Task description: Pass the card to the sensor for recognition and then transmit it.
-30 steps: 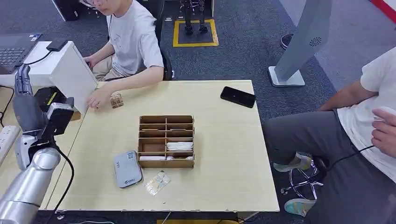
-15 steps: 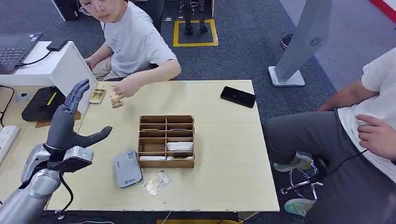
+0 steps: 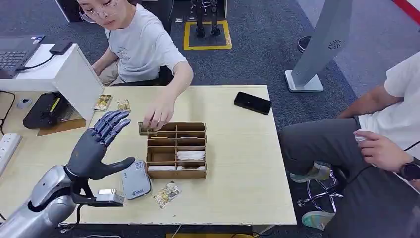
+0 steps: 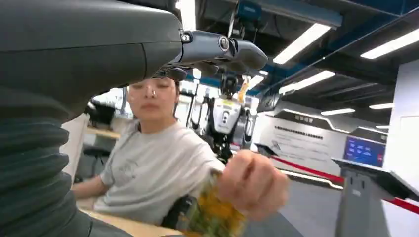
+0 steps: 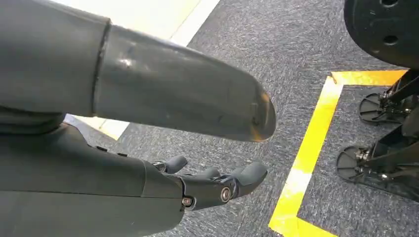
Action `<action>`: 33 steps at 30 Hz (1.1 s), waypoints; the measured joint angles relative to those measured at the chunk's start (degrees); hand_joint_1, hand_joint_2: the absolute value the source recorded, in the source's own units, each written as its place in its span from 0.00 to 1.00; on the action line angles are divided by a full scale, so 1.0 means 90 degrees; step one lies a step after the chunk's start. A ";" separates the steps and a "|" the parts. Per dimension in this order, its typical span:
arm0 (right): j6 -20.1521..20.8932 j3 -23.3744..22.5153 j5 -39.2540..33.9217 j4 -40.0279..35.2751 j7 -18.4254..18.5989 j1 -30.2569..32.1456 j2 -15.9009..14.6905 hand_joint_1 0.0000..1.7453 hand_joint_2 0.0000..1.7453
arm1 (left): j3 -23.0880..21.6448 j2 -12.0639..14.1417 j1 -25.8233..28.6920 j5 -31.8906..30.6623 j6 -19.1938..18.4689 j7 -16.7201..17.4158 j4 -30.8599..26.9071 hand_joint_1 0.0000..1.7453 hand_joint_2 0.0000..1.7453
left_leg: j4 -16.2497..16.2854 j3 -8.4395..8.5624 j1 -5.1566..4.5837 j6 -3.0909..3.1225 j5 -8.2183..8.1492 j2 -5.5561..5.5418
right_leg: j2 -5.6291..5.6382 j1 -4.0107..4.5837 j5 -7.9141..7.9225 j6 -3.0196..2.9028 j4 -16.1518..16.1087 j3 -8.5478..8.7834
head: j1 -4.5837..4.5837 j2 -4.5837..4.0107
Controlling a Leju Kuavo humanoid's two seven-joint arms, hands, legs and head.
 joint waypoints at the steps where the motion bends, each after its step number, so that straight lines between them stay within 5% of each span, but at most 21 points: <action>1: 0.0000 -0.0007 0.0005 0.0000 0.0014 -0.0005 0.0000 0.00 0.00 | -0.0051 -0.0005 -0.0024 -0.0303 0.0168 0.0166 0.0067 0.00 1.00 | 0.0000 0.0000 -0.0001 0.0000 0.0000 0.0000 | 0.0000 0.0000 0.0000 0.0000 0.0000 0.0000 | 0.0000 0.0000; 20: -0.0073 -0.0066 0.0073 0.0000 0.0099 -0.0023 0.0000 0.00 0.00 | -0.0359 -0.0192 -0.0155 -0.1279 0.0777 0.1126 0.0922 0.00 1.00 | 0.0000 0.0001 -0.0001 0.0000 0.0000 0.0000 | 0.0000 0.0000 0.0000 0.0000 0.0000 0.0000 | 0.0000 0.0000; 33: -0.0104 -0.0117 0.0107 0.0000 0.0100 -0.0031 0.0000 0.00 0.00 | -0.0364 -0.0366 -0.0154 -0.1259 0.0777 0.1187 0.1219 0.00 1.00 | 0.0000 0.0000 -0.0002 0.0000 0.0000 0.0000 | 0.0000 0.0000 0.0000 0.0000 0.0000 0.0000 | -0.0002 0.0000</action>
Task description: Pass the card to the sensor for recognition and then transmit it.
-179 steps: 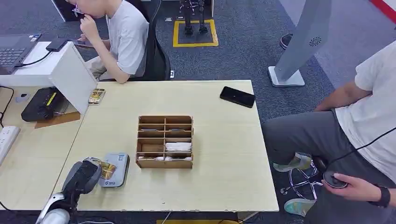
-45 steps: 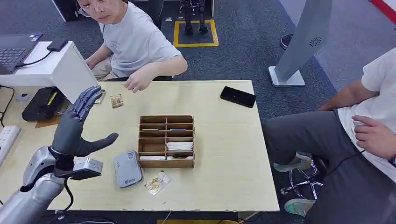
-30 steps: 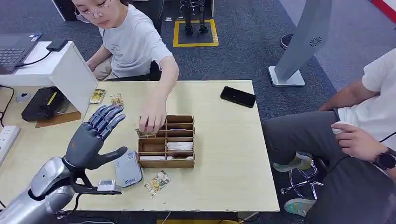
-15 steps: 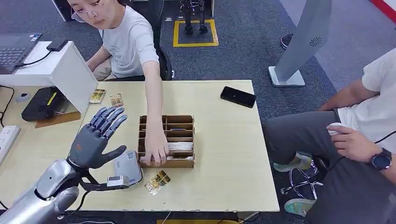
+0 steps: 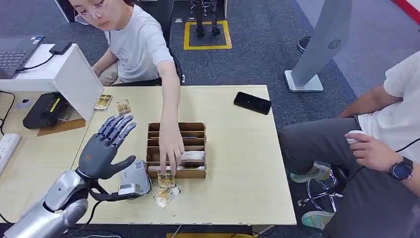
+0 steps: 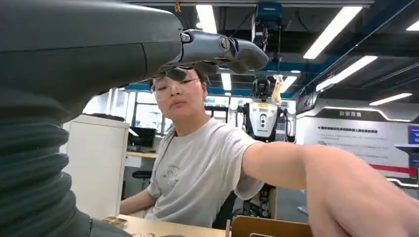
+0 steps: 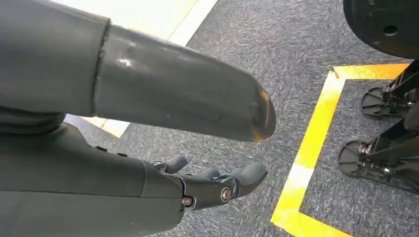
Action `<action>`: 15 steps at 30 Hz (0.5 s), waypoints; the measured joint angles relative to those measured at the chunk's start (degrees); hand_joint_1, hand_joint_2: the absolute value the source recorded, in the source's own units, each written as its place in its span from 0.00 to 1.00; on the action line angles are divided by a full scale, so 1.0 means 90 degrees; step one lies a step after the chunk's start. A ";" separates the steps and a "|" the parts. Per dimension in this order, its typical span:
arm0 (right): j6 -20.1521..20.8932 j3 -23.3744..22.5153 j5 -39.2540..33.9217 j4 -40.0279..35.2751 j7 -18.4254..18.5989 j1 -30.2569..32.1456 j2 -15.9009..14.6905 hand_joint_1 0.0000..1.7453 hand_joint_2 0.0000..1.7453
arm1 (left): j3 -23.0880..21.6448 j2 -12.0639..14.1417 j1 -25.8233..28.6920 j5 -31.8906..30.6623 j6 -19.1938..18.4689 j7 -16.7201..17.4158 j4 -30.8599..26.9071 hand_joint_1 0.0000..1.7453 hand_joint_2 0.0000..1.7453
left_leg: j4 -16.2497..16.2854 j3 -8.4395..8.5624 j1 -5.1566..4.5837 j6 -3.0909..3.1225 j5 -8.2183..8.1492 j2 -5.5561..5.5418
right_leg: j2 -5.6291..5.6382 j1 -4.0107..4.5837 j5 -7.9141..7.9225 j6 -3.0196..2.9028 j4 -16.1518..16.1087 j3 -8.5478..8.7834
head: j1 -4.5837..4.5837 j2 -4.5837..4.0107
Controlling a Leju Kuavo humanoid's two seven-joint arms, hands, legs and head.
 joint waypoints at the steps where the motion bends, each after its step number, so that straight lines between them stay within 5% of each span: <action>1: 0.0002 -0.0005 0.0005 0.0000 0.0000 -0.0001 0.0000 0.00 0.00 | -0.0002 -0.0005 0.0000 0.0000 0.0000 0.0000 0.0005 0.00 1.00 | 0.0000 0.0000 0.0000 0.0000 0.0000 0.0000 | 0.0000 0.0000 0.0000 0.0000 0.0000 0.0000 | 0.0000 0.0000; 15: -0.0002 -0.0022 0.0024 0.0000 0.0000 -0.0008 0.0000 0.00 0.00 | -0.0002 -0.0088 0.0002 -0.0022 0.0002 0.0005 0.0107 0.00 1.00 | 0.0000 -0.0001 0.0000 0.0000 0.0000 -0.0001 | -0.0001 0.0000 0.0000 0.0000 0.0000 0.0000 | 0.0003 0.0000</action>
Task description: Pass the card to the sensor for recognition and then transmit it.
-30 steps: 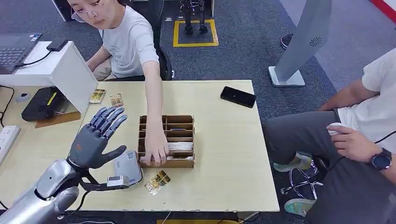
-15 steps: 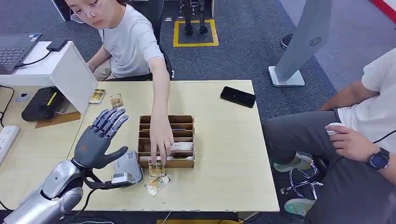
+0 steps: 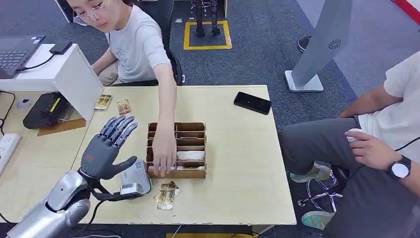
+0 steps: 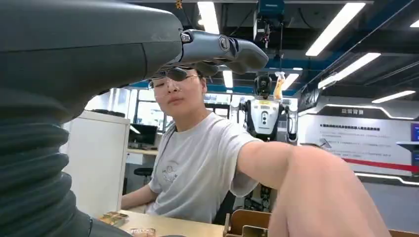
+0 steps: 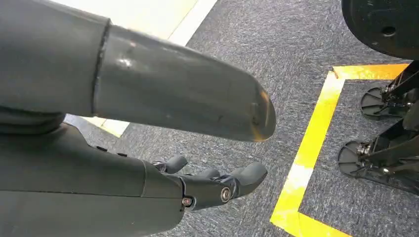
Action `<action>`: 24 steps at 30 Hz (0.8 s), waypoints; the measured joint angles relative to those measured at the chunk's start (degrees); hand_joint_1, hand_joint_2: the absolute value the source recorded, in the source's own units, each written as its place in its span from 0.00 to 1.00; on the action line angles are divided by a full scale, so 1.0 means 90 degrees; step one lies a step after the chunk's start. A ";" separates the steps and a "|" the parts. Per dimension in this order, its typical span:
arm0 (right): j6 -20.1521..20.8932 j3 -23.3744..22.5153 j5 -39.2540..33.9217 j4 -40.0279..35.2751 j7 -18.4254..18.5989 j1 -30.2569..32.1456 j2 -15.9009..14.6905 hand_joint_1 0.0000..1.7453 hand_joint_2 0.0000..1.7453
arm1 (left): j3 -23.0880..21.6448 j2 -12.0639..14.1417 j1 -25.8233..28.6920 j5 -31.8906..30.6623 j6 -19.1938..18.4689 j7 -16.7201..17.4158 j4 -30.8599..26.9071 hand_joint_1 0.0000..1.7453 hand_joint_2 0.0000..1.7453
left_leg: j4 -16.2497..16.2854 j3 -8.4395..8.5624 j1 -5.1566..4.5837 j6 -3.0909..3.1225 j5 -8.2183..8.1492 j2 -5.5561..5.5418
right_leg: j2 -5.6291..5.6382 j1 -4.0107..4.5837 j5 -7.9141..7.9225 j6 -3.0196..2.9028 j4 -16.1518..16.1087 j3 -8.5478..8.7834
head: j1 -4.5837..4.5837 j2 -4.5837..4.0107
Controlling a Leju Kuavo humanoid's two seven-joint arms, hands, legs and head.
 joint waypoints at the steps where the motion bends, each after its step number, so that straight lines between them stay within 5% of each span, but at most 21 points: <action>1: 0.0000 0.0000 0.0000 0.0000 0.0000 -0.0001 0.0000 0.00 0.00 | 0.0000 -0.0007 0.0000 0.0000 0.0000 0.0000 0.0002 0.00 1.00 | 0.0000 0.0000 0.0000 0.0000 0.0000 0.0000 | 0.0000 0.0000 0.0000 0.0000 0.0000 0.0000 | -0.0003 0.0000; 24: -0.0005 -0.0032 0.0117 0.0000 0.0017 -0.0044 0.0000 0.00 0.00 | -0.0017 -0.0192 -0.0001 0.0185 -0.0007 -0.0136 0.0056 0.00 1.00 | 0.0000 0.0000 0.0000 0.0000 0.0000 0.0000 | 0.0000 0.0000 0.0000 0.0000 0.0000 0.0000 | -0.0002 0.0000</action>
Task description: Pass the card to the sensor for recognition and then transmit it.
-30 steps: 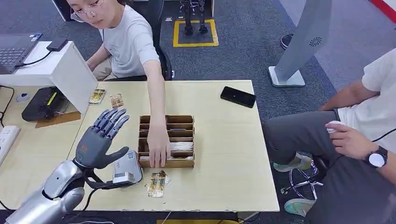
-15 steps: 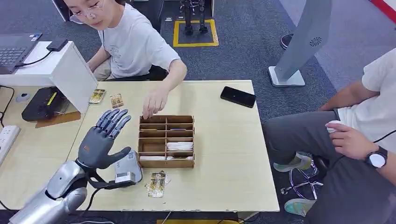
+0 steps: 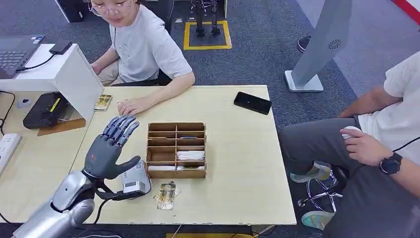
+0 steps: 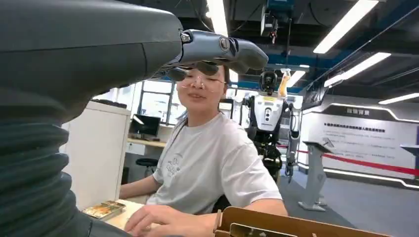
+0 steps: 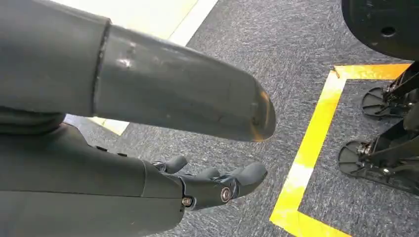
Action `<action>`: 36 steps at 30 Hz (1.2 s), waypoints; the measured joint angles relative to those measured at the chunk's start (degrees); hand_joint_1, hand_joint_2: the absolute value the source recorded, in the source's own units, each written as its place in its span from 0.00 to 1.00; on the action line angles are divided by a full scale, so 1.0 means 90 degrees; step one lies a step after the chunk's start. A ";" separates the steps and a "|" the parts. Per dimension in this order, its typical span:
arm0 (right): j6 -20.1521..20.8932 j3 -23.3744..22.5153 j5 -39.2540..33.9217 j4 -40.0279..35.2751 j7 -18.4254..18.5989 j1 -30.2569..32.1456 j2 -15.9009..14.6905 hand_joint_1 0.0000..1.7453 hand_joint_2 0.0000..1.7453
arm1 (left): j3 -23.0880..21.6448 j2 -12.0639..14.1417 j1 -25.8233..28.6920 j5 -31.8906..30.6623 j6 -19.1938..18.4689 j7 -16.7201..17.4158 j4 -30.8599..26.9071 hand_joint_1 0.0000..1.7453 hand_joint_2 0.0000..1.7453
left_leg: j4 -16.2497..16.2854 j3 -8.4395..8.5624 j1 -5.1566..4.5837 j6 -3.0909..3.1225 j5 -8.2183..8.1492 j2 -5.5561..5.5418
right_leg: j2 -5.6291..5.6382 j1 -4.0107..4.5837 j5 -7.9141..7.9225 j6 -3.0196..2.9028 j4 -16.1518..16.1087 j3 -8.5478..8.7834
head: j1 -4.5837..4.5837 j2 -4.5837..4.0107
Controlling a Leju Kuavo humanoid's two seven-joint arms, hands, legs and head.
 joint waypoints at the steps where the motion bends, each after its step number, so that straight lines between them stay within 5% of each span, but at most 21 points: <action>1: 0.0000 0.0000 0.0007 0.0000 0.0002 -0.0003 0.0000 0.00 0.00 | -0.0017 0.0000 -0.0001 0.0010 -0.0007 -0.0024 0.0000 0.00 1.00 | 0.0000 0.0000 0.0000 0.0000 0.0000 0.0000 | 0.0000 0.0000 0.0000 0.0000 0.0000 0.0000 | 0.0000 0.0000; 36: -0.0068 -0.0148 0.0272 0.0000 0.0117 -0.0114 0.0024 0.00 0.00 | -0.0325 -0.0474 -0.0196 0.0318 -0.0338 0.0104 0.0454 0.00 1.00 | 0.0001 0.0001 -0.0002 0.0000 0.0000 0.0000 | 0.0000 -0.0001 0.0000 0.0000 0.0000 0.0000 | 0.0002 0.0000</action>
